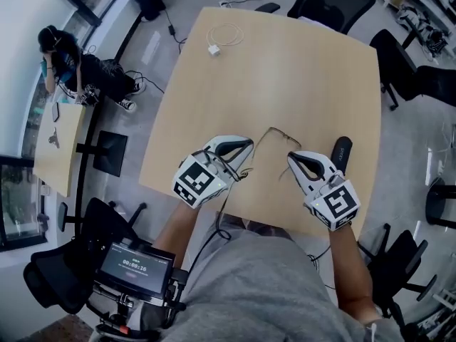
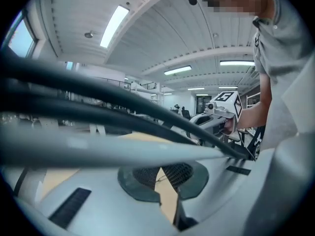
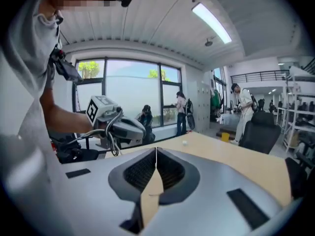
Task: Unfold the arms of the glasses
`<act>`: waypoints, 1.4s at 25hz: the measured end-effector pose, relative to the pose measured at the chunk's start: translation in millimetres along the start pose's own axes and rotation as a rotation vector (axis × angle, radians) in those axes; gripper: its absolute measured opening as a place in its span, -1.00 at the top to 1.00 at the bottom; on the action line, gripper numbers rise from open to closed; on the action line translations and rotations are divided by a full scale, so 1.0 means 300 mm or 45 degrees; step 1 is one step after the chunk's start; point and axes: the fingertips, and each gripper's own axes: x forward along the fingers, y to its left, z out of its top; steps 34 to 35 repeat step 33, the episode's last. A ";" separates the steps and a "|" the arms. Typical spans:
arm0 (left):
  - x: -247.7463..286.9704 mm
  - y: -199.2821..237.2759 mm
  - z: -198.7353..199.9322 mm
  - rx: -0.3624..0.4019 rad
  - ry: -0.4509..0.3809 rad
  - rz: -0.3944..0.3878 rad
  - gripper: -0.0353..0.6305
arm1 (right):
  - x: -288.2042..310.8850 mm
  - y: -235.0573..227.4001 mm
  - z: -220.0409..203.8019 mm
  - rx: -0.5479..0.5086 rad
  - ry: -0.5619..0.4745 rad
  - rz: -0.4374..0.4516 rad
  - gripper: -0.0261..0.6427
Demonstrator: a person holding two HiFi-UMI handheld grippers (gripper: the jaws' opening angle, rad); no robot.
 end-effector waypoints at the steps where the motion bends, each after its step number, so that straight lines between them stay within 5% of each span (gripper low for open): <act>1: -0.030 -0.014 0.044 0.010 -0.037 0.016 0.88 | -0.020 0.012 0.060 -0.017 -0.053 -0.001 0.89; 7: -0.255 -0.114 0.272 0.148 -0.232 0.069 0.88 | -0.127 0.118 0.319 -0.098 -0.281 -0.044 0.90; 11: -0.412 -0.171 0.363 0.094 -0.331 0.128 0.88 | -0.217 0.190 0.433 -0.134 -0.398 -0.127 0.90; 22: -0.860 -0.474 0.279 0.151 -0.380 0.085 0.88 | -0.458 0.642 0.429 -0.199 -0.404 -0.359 0.90; 30: -1.183 -0.741 0.230 0.196 -0.434 0.037 0.88 | -0.616 1.078 0.409 -0.224 -0.415 -0.425 0.90; 35: -1.270 -0.842 0.224 0.184 -0.448 0.025 0.88 | -0.667 1.204 0.421 -0.201 -0.450 -0.430 0.90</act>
